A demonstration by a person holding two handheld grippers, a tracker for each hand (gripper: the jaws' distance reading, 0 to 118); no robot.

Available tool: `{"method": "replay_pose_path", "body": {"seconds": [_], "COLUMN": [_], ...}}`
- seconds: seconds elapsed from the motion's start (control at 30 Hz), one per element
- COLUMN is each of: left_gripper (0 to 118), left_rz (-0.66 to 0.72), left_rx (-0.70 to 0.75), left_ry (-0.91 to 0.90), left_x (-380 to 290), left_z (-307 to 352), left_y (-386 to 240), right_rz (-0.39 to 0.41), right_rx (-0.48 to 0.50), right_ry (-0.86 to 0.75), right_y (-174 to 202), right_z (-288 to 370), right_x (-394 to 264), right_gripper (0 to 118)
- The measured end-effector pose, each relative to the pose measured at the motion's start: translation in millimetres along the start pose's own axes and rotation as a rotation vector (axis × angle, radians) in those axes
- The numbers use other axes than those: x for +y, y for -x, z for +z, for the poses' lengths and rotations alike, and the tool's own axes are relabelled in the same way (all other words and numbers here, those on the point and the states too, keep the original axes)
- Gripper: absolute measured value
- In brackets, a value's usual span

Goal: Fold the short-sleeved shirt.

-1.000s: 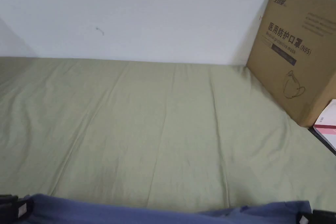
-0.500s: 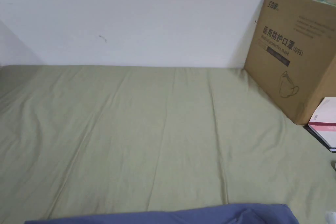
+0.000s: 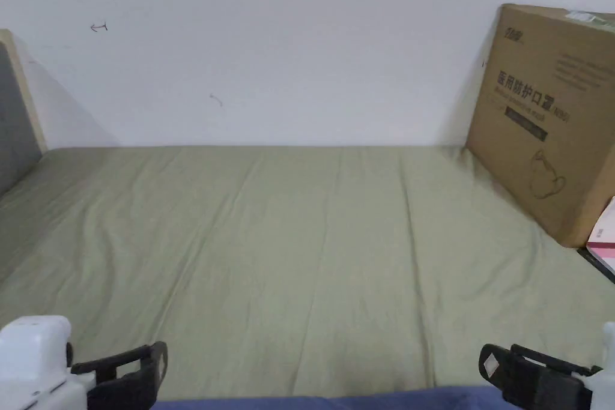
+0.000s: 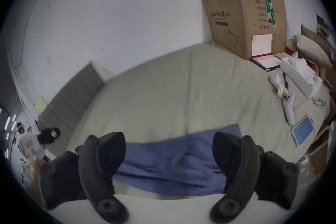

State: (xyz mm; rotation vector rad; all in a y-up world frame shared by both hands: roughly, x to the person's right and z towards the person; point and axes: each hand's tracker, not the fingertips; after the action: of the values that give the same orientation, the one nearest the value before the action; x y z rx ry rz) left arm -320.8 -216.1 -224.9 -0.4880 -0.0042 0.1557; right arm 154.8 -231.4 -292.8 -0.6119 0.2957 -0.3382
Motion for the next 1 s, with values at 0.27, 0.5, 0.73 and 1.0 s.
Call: {"method": "replay_pose_path", "body": {"seconds": [0.27, 0.5, 0.73, 1.0], "left_gripper": [0, 0, 46, 118], "left_rz": [0.012, 0.411, 0.603, 0.690], "left_rx": [-0.034, -0.284, -0.301, -0.389], "left_ry": [-0.087, 0.285, 0.445, 0.443], "left_x": [-7.0, 26.6, -40.4, -101.8], "left_z": [9.2, -40.9, -92.1, -137.0], "left_y": [-26.9, 94.9, 183.7, 223.9], "right_rz": [0.044, 0.034, 0.046, 0.049], "right_rx": [0.015, 0.068, 0.018, 0.045], "right_ry": [-0.057, -0.031, 0.038, 0.079], "right_y": [16.3, 14.8, 10.9, 26.3], "right_z": [0.6, 3.7, -15.4, -24.8], "right_x": [-3.0, 3.4, 3.4, 6.7], "right_gripper": [0, 0, 0, 0]}}
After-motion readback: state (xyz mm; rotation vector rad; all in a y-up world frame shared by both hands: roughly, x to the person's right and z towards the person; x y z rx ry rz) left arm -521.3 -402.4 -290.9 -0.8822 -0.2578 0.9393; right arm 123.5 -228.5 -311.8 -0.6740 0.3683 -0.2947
